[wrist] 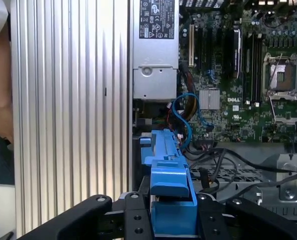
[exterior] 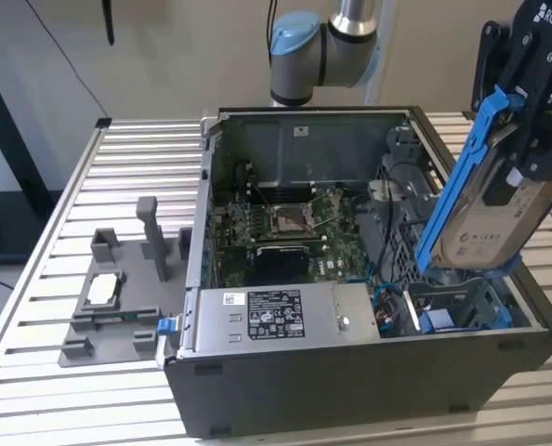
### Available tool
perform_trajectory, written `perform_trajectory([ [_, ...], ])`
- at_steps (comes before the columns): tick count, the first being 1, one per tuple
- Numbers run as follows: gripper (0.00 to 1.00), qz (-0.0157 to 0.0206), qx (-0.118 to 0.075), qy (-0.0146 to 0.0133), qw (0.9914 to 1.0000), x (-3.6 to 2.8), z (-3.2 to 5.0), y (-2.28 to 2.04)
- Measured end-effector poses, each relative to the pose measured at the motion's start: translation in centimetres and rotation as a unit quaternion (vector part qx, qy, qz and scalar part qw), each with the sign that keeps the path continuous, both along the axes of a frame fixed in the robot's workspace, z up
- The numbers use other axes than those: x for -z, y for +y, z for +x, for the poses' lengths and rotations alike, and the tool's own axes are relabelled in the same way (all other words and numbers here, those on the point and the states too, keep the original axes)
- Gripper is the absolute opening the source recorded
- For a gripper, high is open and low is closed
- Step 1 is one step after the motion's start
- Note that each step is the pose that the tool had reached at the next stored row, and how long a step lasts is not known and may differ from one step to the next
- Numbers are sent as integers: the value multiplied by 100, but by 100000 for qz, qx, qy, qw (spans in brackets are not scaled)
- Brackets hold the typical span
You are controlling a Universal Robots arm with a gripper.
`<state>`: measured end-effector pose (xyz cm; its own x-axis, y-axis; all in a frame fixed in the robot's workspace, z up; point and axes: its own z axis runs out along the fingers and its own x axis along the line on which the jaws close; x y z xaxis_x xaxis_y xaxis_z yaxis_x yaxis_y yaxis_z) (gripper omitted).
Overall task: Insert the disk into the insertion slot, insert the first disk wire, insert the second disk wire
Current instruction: 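Insert the disk into the insertion slot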
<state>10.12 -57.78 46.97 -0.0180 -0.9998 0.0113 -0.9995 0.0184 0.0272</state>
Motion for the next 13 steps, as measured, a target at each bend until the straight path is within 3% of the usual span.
perform_trajectory([
  [7, 33, -6, -3, -714, 99997, 72, 1, 0],
  [13, 33, -15, -6, -831, 99997, 138, 0, 0],
])
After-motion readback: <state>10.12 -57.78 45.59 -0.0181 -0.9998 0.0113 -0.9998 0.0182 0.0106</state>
